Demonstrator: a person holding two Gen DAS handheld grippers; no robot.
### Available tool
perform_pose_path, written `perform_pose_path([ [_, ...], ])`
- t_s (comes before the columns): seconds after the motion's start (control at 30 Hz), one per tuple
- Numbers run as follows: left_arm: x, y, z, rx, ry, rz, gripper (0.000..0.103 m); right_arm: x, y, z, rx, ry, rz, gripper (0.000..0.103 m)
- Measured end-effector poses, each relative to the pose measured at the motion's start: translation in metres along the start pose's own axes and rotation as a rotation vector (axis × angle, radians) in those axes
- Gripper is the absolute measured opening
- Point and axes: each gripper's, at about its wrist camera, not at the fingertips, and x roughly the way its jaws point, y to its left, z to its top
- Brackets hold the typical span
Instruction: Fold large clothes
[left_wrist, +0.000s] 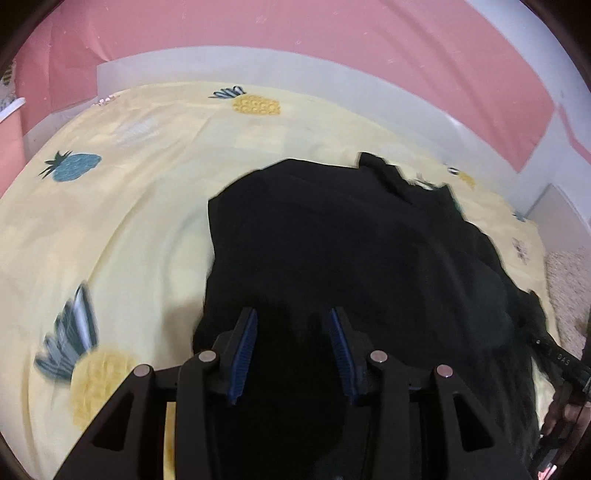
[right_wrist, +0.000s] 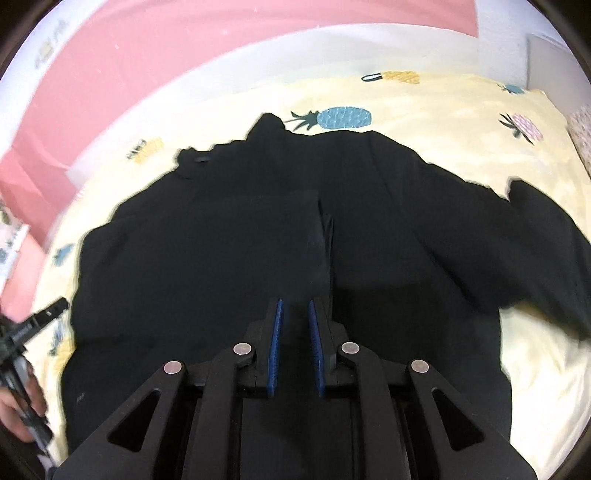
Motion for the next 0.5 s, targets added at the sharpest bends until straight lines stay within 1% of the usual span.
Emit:
perform_pose_path([
  [0.03,-0.015,-0.006,-0.010,0.005,-0.002,0.000,0.042,-0.010,0.001,-0.007,0.005,-0.004,0.003,0.015],
  [0.07,-0.028,-0.011,-0.020,0.009,-0.006,0.003,0.042,-0.030,0.003,-0.022,0.016,-0.010,0.012,0.015],
  [0.17,-0.069,-0.029,-0.049,0.023,-0.019,-0.016,0.042,-0.064,0.009,-0.052,0.028,-0.001,0.037,0.016],
  [0.23,-0.093,-0.038,-0.066,0.023,-0.022,-0.033,0.042,-0.089,0.016,-0.073,0.010,-0.002,0.035,0.017],
  [0.3,-0.114,-0.047,-0.081,0.026,-0.024,-0.047,0.042,-0.110,0.023,-0.089,-0.013,-0.014,0.028,0.022],
  [0.33,-0.122,-0.051,-0.088,0.033,-0.025,-0.043,0.042,-0.115,0.025,-0.093,-0.018,-0.019,0.026,0.028],
  [0.37,-0.130,-0.055,-0.095,0.043,-0.022,-0.043,0.042,-0.130,0.027,-0.103,-0.028,-0.027,0.027,0.033],
  [0.47,-0.152,-0.066,-0.112,0.061,0.005,-0.059,0.042,-0.156,0.030,-0.117,-0.038,-0.051,0.025,0.041],
  [0.5,-0.159,-0.069,-0.117,0.061,0.010,-0.074,0.042,-0.165,0.030,-0.120,-0.038,-0.062,0.026,0.042],
])
